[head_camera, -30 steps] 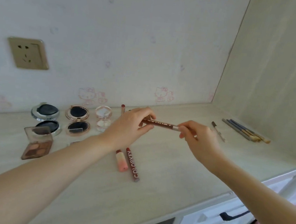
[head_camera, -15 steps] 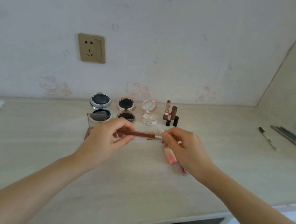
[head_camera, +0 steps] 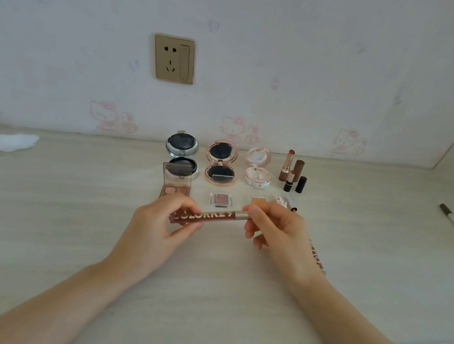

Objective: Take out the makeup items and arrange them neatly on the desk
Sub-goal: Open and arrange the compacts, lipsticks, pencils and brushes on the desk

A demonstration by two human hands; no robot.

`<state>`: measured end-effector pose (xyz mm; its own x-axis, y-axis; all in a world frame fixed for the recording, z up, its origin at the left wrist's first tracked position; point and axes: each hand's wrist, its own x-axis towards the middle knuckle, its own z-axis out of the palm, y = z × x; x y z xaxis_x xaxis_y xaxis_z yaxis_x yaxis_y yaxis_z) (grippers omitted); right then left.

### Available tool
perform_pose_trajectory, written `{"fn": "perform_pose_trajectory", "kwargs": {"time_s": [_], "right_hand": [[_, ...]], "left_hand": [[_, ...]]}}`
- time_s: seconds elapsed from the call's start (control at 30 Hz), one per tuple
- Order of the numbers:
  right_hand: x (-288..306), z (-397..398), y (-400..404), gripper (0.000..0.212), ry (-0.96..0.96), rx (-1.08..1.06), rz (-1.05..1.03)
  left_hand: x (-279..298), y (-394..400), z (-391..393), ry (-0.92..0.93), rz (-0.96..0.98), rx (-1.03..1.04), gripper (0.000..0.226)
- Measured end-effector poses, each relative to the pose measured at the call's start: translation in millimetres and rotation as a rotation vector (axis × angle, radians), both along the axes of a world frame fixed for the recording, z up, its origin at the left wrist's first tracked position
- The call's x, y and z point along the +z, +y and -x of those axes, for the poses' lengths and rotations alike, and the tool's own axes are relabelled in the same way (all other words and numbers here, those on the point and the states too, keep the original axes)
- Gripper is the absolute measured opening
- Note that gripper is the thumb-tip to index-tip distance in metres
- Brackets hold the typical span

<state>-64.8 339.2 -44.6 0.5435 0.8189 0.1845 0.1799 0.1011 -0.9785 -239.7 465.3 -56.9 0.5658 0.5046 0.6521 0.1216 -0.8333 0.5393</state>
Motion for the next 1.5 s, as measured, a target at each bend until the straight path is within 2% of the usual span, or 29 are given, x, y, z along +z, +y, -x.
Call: {"fn": "perform_pose_trajectory", "kwargs": {"time_s": [0.2,0.37,0.5,0.6,0.73,0.93,1.13,1.2,1.33,1.43,1.5], "right_hand": [[-9,2,-9,0.015,-0.348,-0.039,-0.004],[-11,2,-9,0.018,-0.486,-0.032,-0.044],[-10,0,-9,0.015,-0.520,-0.028,-0.062],[-8,0,-10,0.013,-0.573,-0.026,-0.067],[-5,4,-13,0.021,-0.654,-0.047,-0.069],[-6,4,-14,0.011,-0.769,-0.067,-0.082],[-6,4,-14,0.009,-0.773,-0.057,-0.149],[-6,4,-14,0.007,-0.756,-0.042,-0.137],[-4,6,-17,0.025,-0.648,0.002,-0.023],[-4,9,-17,0.039,-0.454,0.125,0.037],[-6,9,-16,0.054,-0.360,0.125,0.061]], "left_hand": [[-1,6,3,0.033,-0.127,0.022,0.027],[1,4,3,0.016,-0.250,-0.025,0.012],[1,0,2,0.043,-0.339,-0.050,0.020],[3,-1,2,0.017,-0.296,-0.062,0.025],[5,-1,2,0.023,-0.208,-0.094,0.028],[8,2,5,0.093,-0.024,-0.158,0.027],[8,8,9,0.161,0.274,-0.269,0.015],[6,9,9,0.166,0.308,-0.275,0.014],[4,5,7,0.067,0.119,-0.164,0.015],[3,2,4,0.015,-0.117,-0.090,0.024],[2,3,4,-0.008,-0.201,-0.084,0.025]]}}
